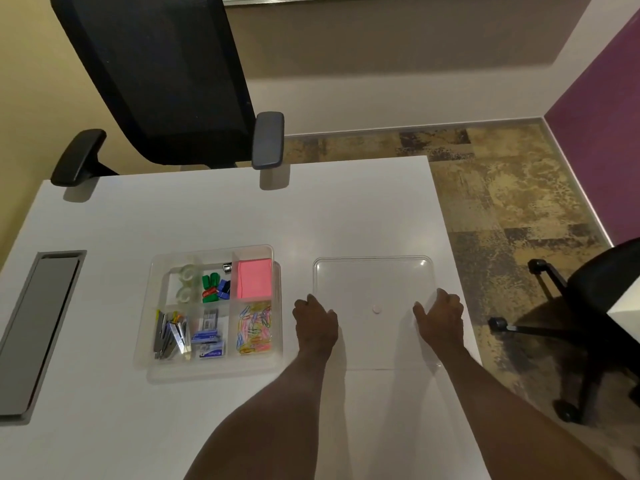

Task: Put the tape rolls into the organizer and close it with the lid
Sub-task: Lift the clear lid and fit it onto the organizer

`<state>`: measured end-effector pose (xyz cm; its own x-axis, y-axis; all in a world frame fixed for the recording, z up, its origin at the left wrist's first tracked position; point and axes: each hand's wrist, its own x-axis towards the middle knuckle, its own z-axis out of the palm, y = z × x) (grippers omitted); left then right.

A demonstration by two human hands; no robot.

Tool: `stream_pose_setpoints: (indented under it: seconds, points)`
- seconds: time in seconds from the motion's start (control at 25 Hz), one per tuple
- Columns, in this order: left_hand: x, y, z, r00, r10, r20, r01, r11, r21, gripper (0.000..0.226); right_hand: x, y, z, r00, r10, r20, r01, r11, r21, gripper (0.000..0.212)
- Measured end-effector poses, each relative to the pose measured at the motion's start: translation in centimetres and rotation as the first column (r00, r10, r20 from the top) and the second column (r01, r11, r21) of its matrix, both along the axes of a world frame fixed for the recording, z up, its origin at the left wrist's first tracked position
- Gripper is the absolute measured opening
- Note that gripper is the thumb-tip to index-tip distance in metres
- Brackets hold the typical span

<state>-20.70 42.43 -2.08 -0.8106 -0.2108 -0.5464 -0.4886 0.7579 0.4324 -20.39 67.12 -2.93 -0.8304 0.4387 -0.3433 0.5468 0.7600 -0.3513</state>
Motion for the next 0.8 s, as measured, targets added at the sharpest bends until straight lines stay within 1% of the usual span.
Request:
stream_pose_setpoints:
  seconds: [0.12,0.2,0.28,0.36,0.44,0.56,0.64,0.72,0.8]
  points:
    - [0.1,0.0,0.7,0.991,0.103,-0.087,-0.102,0.995,0.017,0.042,0.3,0.2,0.6,0.994,-0.075,-0.078,0.072,0.996,-0.044,0.048]
    - [0.0,-0.2,1.7,0.979,0.109,-0.173,-0.106,0.994,0.022,0.032,0.5,0.4,1.3,0.979,-0.132,-0.153,0.125,0.991,-0.053,0.041]
    - [-0.1,-0.7,2.8,0.961,0.107,-0.254,-0.102,0.994,0.032,0.031,0.4,0.3,2.1,0.958,-0.178,-0.223,0.169,0.984,-0.061,0.035]
    - [-0.2,-1.6,4.5,0.932,0.162,-0.324,-0.144,0.986,0.079,0.033,0.2,-0.3,3.2,0.930,-0.214,-0.300,0.196,0.977,-0.089,0.032]
    - [-0.2,-2.9,6.0,0.894,0.184,-0.408,-0.155,0.982,0.104,0.031,-0.1,-1.4,4.7,0.897,-0.227,-0.380,0.196,0.973,-0.118,0.029]
    - [-0.2,-6.1,8.2,0.833,0.222,-0.507,-0.152,0.973,0.175,0.024,-0.2,-4.2,7.1,0.838,-0.167,-0.520,0.103,0.983,-0.149,0.022]
    - [-0.6,-8.8,10.3,0.799,0.279,-0.533,-0.161,0.953,0.258,0.027,-0.3,-6.3,8.8,0.814,-0.128,-0.567,0.053,0.988,-0.146,0.018]
    - [-1.0,-11.9,12.6,0.779,0.289,-0.556,-0.160,0.950,0.270,0.028,-0.6,-8.6,10.5,0.794,-0.057,-0.605,0.029,0.998,-0.055,0.013]
    - [-0.9,-15.3,14.8,0.753,0.287,-0.592,-0.156,0.952,0.263,0.026,-0.9,-11.4,12.4,0.762,0.043,-0.646,0.016,0.996,0.085,0.016]
